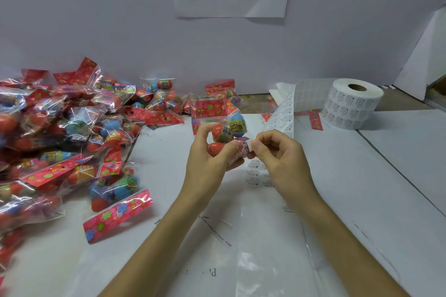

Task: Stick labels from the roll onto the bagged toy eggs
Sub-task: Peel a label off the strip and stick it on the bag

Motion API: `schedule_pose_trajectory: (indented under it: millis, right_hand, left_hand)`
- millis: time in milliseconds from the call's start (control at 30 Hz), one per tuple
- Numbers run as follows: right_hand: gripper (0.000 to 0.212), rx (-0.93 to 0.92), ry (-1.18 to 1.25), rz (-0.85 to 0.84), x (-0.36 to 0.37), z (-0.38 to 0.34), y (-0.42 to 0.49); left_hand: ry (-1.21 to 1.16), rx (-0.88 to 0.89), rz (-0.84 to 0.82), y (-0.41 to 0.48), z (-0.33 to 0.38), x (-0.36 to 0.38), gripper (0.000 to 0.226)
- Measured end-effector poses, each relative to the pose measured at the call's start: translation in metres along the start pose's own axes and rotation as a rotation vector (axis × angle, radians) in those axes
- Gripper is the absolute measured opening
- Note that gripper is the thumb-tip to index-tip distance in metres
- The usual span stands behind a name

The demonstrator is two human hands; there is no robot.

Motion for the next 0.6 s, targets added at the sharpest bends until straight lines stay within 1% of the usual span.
schedule_pose_trajectory:
  millis: [300, 600]
  right_hand:
    - [0.009, 0.016, 0.02, -0.011, -0.0017, 0.0001, 0.0001]
    - [0.009, 0.028, 0.042, -0.021, -0.0023, 0.0002, 0.0008]
  left_hand:
    - [-0.013, -0.034, 0.019, -0.0005, -0.0014, -0.0017, 0.035]
    - [-0.02, -0.047, 0.017, -0.0012, 0.0, -0.0025, 0.029]
Point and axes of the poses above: each hand's wrist, its own y-axis towards the middle knuckle, its own x-axis out of the palm, z = x × y, the point moved 3 cm from there along y, towards the middle knuckle, and after that the axes turned 8 degrees about y, right-handed, at the moved point
